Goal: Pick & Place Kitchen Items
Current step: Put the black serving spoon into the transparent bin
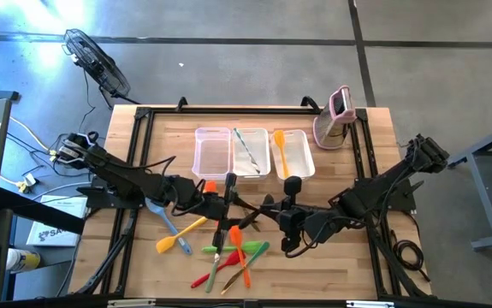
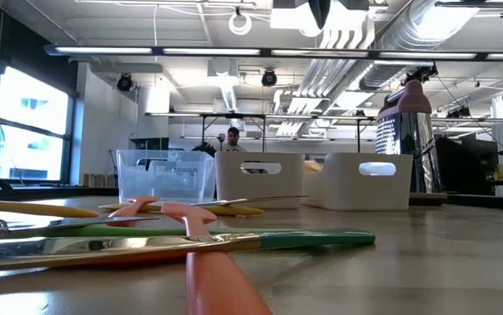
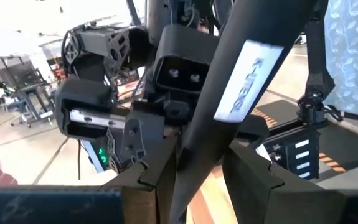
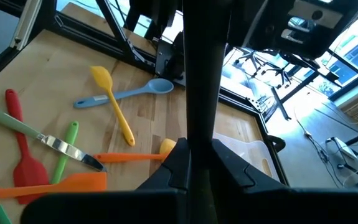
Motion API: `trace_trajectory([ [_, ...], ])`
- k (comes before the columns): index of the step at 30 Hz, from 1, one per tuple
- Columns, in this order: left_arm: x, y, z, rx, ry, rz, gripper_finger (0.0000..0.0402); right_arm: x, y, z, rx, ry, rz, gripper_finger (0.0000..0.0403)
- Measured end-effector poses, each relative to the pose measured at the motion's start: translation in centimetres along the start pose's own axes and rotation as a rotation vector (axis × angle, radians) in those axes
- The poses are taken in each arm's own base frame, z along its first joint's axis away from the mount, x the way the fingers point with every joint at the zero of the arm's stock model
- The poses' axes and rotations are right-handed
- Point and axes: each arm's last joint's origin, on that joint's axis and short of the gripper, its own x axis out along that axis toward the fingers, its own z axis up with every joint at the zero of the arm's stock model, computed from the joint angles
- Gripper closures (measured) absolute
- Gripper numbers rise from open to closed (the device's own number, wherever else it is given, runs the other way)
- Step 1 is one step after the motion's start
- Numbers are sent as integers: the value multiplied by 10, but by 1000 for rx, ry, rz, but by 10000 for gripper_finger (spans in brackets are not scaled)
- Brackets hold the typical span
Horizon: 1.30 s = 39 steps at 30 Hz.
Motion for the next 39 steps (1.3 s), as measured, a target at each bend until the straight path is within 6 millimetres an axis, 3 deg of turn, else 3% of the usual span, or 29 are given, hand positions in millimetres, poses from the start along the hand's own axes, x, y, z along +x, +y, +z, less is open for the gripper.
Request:
trace_trajectory([
  [10, 0, 0, 1, 4, -15, -12, 282, 0, 0, 0, 0, 0, 1, 383],
  [16, 0, 1, 1, 15, -11, 20, 330, 0, 0, 0, 11, -1, 6, 385],
  [27, 0, 1, -1, 10, 13, 44, 330, 0, 0, 0, 72, 2, 17, 401],
  [34, -2, 3, -3, 28, 69, 103, 330, -6, 5, 1, 119, -7, -29, 353],
  [39, -17, 12, 3, 86, 174, 240, 330, -17, 11, 2, 98, -9, -202, 305],
])
